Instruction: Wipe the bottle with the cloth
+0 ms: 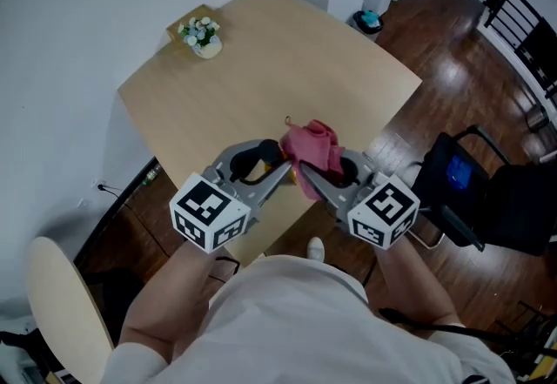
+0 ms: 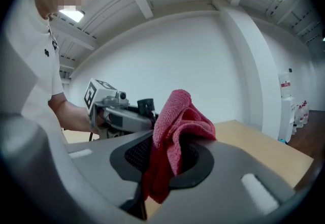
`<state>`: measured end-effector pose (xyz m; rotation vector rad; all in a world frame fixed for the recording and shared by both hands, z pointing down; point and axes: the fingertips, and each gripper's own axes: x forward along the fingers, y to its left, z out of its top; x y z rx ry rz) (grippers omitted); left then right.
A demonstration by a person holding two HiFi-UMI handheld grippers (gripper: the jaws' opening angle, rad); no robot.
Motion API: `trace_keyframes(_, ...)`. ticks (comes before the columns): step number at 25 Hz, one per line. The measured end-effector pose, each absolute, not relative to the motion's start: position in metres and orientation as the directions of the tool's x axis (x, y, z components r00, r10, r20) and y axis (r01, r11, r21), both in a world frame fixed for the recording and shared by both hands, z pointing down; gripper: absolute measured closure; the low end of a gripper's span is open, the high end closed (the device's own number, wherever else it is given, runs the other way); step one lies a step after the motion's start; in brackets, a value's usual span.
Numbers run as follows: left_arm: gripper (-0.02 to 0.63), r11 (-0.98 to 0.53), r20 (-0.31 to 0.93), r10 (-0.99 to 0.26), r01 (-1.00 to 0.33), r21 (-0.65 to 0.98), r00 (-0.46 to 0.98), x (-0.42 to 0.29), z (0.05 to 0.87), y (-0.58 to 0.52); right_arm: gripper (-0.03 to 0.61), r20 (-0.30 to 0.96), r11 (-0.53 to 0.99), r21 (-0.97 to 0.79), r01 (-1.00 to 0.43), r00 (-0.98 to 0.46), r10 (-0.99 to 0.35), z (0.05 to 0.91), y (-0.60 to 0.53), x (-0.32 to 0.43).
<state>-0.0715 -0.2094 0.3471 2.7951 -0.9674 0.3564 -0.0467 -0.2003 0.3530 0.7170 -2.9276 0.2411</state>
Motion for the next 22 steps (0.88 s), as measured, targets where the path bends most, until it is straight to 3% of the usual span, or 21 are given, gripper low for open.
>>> trace_keyframes(11,0.462,-0.757,0.206,-0.617,-0.644,0.107,0.759,-0.071,0.292,-0.227,0.502,0.286,0.859,-0.143,-0.492,-0.851,-0.44,0.427,-0.206,-0.022)
trace_keyframes(18,0.462,-0.72,0.236,-0.657,-0.689,0.086,0.716,-0.071,0.302,-0.236,0.502,0.111,0.923,0.027,-0.384,-0.916,-0.384,0.327,-0.17,-0.039)
trace_keyframes(22,0.462,-0.706,0.225,-0.664,-0.697,0.123,0.713,-0.069,0.302,-0.235,0.503,0.148,0.933,0.047,-0.358,-0.921,-0.36,0.33,-0.16,-0.058)
